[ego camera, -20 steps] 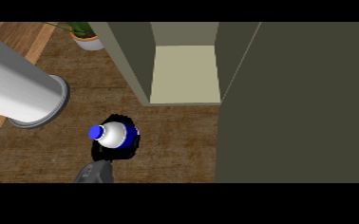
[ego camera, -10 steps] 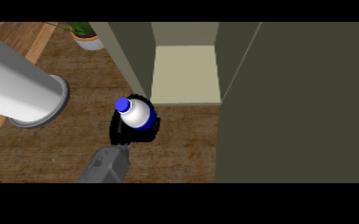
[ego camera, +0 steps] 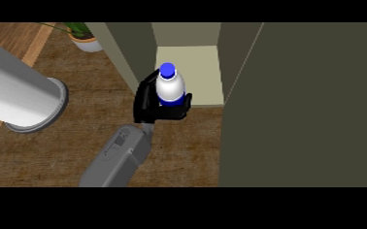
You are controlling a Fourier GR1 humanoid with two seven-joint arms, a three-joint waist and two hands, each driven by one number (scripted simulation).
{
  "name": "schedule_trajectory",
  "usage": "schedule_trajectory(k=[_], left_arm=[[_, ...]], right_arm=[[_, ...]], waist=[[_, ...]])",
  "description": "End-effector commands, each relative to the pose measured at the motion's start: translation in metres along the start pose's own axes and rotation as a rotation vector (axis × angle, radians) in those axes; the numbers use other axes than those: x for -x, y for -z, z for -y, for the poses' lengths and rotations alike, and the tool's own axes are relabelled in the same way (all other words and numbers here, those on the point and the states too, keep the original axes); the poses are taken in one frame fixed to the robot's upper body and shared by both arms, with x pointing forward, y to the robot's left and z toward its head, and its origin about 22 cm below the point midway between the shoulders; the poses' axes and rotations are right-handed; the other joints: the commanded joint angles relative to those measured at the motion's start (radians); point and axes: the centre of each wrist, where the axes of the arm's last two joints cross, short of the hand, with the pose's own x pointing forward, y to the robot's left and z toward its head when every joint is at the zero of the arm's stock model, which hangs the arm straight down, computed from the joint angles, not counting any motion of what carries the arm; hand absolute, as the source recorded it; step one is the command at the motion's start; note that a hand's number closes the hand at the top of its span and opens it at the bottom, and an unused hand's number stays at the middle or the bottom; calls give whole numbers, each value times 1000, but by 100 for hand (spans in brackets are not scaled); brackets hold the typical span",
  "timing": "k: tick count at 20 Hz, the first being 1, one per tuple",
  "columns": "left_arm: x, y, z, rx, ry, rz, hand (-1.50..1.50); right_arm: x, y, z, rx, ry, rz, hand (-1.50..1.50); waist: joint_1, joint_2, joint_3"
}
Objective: Pick up the bottled water, place it into the cabinet and close the cabinet
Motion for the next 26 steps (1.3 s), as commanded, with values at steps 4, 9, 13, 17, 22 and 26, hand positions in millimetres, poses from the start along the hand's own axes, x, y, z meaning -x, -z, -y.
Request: schedule_trajectory(k=[4,9,13,17,22,26], left_arm=[[-32,38,45,2,112,-26,150],[-29,62,47,-96,166,-69,150],[-29,75,44,-113,209,-81,150],[-24,88,32,-117,405,-50,150],[-22,97,1,-245,443,-122,150],[-20,97,-5,-319,395,-100,150]], right_arm=[[-9,-6,-2,2,58,47,-150],[-6,7,5,7,52,49,-150],[-1,8,13,-7,47,50,-150],[6,6,13,-19,53,60,-150],[-4,3,11,-21,63,70,-150],[1,4,19,-29,50,75,-150]], waist=[[-11,0,0],[-22,9,0],[-34,13,0],[-36,18,1],[-50,23,-1],[-55,30,-1]])
